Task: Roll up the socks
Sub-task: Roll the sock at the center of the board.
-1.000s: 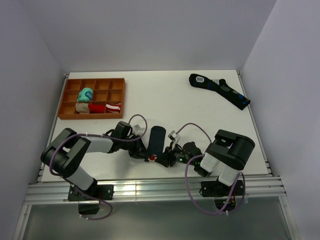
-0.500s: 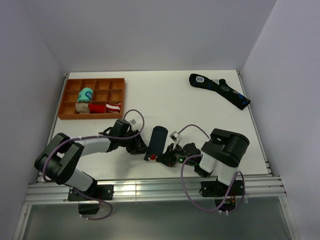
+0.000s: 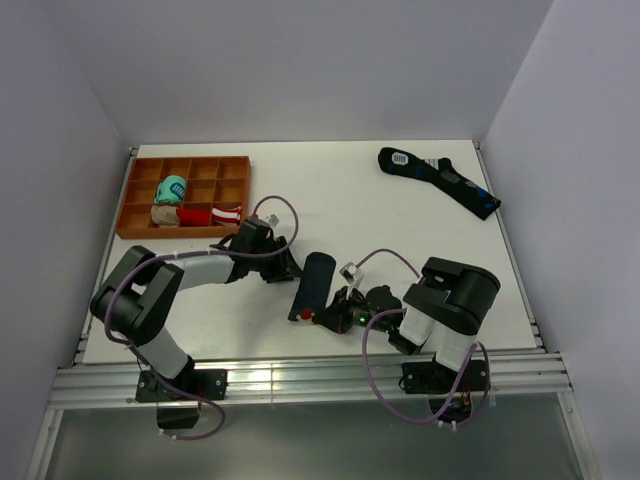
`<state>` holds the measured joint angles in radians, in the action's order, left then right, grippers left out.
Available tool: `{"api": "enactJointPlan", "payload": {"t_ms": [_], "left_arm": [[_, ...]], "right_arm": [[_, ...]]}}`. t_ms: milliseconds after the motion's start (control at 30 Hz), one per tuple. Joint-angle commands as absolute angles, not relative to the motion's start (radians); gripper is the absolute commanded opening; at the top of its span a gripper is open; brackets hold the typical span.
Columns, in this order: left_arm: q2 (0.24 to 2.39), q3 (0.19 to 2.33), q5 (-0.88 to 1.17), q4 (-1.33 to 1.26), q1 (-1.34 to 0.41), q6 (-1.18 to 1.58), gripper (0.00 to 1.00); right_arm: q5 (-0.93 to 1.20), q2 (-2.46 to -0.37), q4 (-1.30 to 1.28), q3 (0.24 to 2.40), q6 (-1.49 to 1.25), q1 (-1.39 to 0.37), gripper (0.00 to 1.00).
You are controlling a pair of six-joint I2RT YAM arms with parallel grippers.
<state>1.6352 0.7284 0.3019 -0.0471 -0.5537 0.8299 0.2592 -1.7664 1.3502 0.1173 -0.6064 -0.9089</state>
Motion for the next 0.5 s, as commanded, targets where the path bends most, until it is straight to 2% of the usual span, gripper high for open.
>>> {"api": "enactJointPlan", "payload": {"t_ms": [0,467], "left_arm": [[1.696,0.768,0.287,-0.051,-0.555,0.767,0.45],[1.848,0.880,0.146,0.089,-0.623,0.706,0.43]], "right_arm": [[0.261,-1.766,1.233,0.103,-0.584,-0.904,0.09],[0.279,-1.776,1.223,0.117,-0.584,-0.902,0.09]]}}
